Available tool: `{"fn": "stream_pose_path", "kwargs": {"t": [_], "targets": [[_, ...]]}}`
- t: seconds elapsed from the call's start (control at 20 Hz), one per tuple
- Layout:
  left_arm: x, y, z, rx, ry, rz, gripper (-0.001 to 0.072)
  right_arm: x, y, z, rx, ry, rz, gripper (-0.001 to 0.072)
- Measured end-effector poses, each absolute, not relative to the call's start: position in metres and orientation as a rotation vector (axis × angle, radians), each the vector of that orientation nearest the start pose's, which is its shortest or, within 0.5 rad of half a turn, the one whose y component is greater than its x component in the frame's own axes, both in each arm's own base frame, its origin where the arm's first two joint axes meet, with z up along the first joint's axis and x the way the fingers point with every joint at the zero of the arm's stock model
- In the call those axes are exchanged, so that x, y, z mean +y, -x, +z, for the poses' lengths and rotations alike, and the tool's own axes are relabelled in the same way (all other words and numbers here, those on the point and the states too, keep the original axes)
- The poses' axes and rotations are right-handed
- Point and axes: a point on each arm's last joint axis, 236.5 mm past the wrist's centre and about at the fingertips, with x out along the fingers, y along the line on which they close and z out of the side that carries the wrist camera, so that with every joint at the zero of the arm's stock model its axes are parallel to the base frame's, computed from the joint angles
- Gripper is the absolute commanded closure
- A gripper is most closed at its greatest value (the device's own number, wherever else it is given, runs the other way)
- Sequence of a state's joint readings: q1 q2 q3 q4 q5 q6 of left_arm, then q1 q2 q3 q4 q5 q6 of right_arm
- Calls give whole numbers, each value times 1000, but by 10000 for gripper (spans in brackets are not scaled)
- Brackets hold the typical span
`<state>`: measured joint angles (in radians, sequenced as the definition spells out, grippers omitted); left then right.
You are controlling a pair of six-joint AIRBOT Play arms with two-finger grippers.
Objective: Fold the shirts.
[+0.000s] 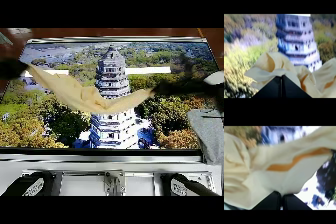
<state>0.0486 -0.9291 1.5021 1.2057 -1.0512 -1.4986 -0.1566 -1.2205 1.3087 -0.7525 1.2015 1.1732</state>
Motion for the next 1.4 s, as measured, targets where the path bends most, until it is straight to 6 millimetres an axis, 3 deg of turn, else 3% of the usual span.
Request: {"fn": "stream_pose_path", "kwargs": {"t": [0.05,0.15,0.25,0.3,0.35,0.45,0.65,0.8,0.95,1.1,1.25,1.4], "targets": [[-48,-373,363,358,179,-223,663,83,-418,213,720,-340,527,647],[-37,-342,443,163,151,-197,663,63,-393,322,457,-226,458,647],[-32,-300,503,4,145,-176,663,50,-352,405,250,-123,371,647],[-32,-281,522,-50,143,-169,663,44,-330,434,172,-80,323,648],[-31,-264,537,-95,138,-161,662,42,-306,461,98,-48,281,647],[-29,-233,553,-146,129,-134,662,38,-266,493,5,-9,207,647],[-26,-198,556,-157,121,-97,663,32,-221,518,-81,12,117,647],[-26,-190,541,-94,117,-86,662,25,-216,510,-44,12,77,647],[-24,-200,499,66,117,-74,663,11,-236,469,132,-1,52,647],[-16,-225,428,309,133,-48,662,-3,-273,386,455,-69,57,647],[-6,-257,330,595,170,-19,662,-17,-309,283,769,-177,64,647],[2,-299,236,785,238,6,662,-25,-366,197,892,-308,68,648]]}}
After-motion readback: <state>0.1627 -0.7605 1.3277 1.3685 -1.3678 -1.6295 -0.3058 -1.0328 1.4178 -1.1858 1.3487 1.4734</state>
